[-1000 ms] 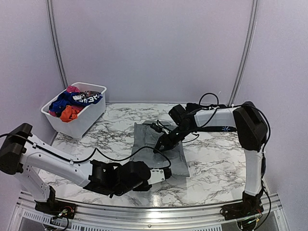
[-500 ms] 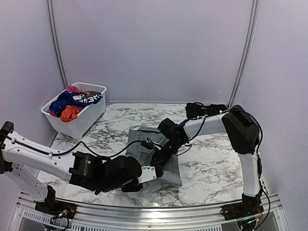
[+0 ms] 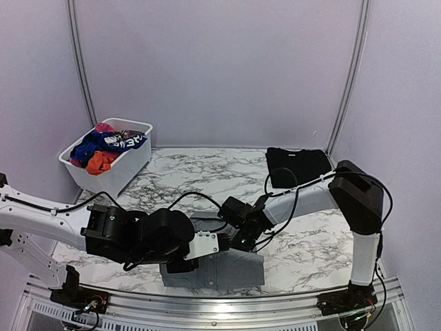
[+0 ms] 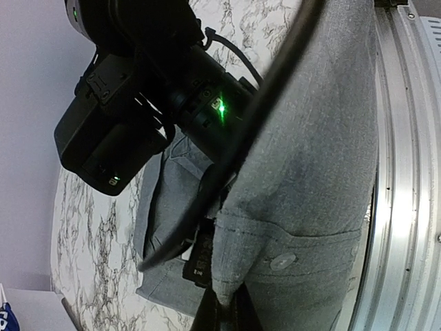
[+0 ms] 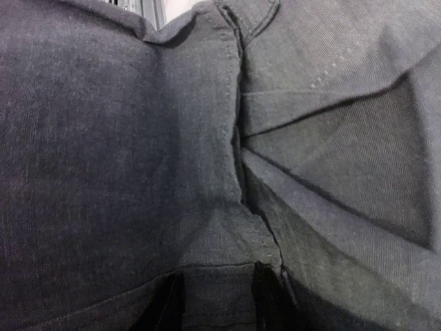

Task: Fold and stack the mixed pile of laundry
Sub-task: Fold the 2/3-rectangle-folded shirt at the center of the board.

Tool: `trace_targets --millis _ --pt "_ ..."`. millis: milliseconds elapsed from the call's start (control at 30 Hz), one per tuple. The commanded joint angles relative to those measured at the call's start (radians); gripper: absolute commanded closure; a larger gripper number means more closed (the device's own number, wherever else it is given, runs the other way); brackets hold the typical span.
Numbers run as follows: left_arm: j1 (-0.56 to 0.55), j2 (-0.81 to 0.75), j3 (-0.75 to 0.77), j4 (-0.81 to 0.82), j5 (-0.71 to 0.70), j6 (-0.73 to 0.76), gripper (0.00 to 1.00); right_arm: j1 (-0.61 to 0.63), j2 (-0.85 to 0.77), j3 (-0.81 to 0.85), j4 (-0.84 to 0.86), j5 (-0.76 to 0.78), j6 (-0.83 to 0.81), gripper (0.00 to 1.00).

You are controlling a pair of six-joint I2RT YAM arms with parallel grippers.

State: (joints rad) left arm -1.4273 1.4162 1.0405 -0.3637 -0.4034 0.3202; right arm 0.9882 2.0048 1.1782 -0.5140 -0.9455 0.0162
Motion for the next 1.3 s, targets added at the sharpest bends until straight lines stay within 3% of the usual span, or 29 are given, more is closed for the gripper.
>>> trace_targets --millis 0,300,633,900,1267 --pt "0.011 -0.055 -0.015 -0.011 0.055 -0.024 1.00 -0.015 -0.015 0.071 -0.094 0.043 -0.035 0.64" --pt "0.012 -0.028 -0.001 -0.039 0.111 -0.017 1.00 -0.187 0.026 0.445 -0.245 0.071 -0.101 0.57" --pt "0.130 0.081 0.075 -0.037 0.133 0.027 1.00 -0.308 0.178 0.498 -0.176 0.224 -0.047 0.61" --pt "0.253 0.188 0.098 0.041 0.148 0.130 1.00 -0.309 0.355 0.567 -0.188 0.207 -0.064 0.71" --pt "0.398 0.349 0.178 0.123 0.181 0.261 1.00 -0.302 0.353 0.482 -0.192 0.175 -0.137 0.73"
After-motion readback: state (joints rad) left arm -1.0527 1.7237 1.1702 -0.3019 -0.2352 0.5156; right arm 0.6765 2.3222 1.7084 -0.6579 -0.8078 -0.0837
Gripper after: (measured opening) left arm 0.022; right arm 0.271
